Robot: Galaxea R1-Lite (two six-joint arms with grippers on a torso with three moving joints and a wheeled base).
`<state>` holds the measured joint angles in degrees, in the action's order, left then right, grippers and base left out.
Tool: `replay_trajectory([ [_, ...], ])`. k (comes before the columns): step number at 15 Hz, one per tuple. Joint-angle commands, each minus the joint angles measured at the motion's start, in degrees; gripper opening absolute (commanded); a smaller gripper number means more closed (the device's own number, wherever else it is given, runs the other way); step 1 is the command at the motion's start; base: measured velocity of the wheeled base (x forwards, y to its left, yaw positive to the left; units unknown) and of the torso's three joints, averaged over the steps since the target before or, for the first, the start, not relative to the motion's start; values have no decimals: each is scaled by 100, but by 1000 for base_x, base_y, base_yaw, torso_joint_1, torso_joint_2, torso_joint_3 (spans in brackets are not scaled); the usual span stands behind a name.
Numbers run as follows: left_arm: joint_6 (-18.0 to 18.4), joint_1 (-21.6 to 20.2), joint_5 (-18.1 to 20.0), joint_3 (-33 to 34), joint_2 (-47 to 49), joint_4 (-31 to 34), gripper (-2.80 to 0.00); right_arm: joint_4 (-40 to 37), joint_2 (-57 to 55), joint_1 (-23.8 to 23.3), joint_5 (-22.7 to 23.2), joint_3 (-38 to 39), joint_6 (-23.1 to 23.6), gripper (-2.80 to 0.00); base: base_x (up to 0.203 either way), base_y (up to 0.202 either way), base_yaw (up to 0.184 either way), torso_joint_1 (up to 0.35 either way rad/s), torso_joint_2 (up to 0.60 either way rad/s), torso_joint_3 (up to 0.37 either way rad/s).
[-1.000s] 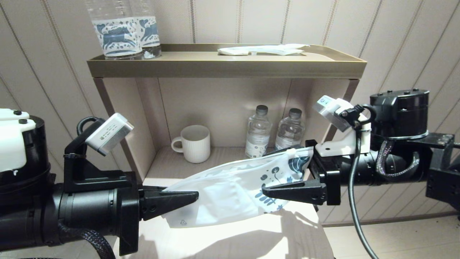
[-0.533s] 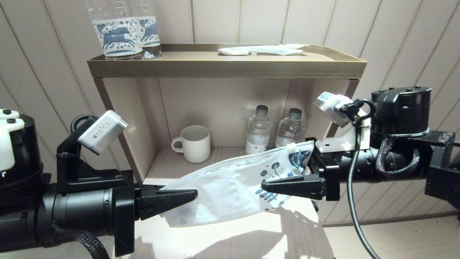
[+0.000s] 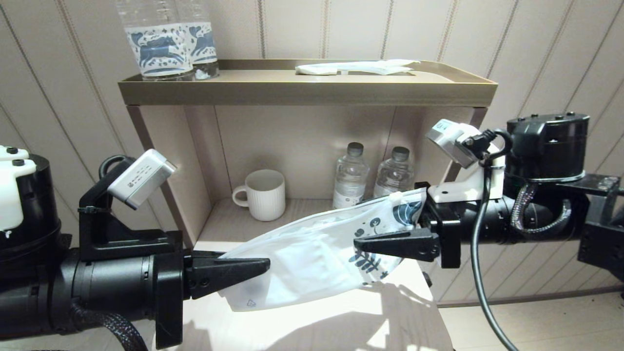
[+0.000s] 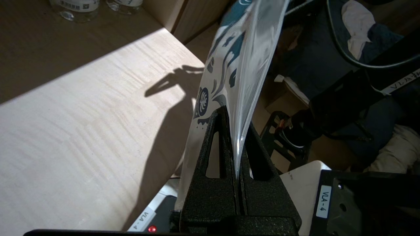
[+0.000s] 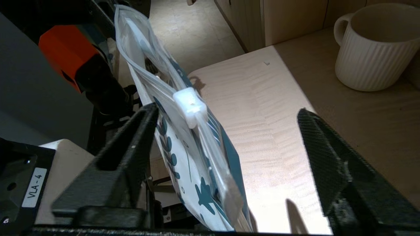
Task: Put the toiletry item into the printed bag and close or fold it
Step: Hand it to the other hand
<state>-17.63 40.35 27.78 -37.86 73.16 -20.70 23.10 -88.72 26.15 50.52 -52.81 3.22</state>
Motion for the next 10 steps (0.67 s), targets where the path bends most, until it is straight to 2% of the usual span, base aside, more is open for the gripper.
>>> replay_trajectory([
  [1,-4,8,25,33,15,-13,-280,28,30,40,-110,3,-5,-280,0,0,0,0,0,0],
  [10,14,157,166,218,67,-30,-280,37,56,119,-95,60,12,-280,0,0,0,0,0,0],
])
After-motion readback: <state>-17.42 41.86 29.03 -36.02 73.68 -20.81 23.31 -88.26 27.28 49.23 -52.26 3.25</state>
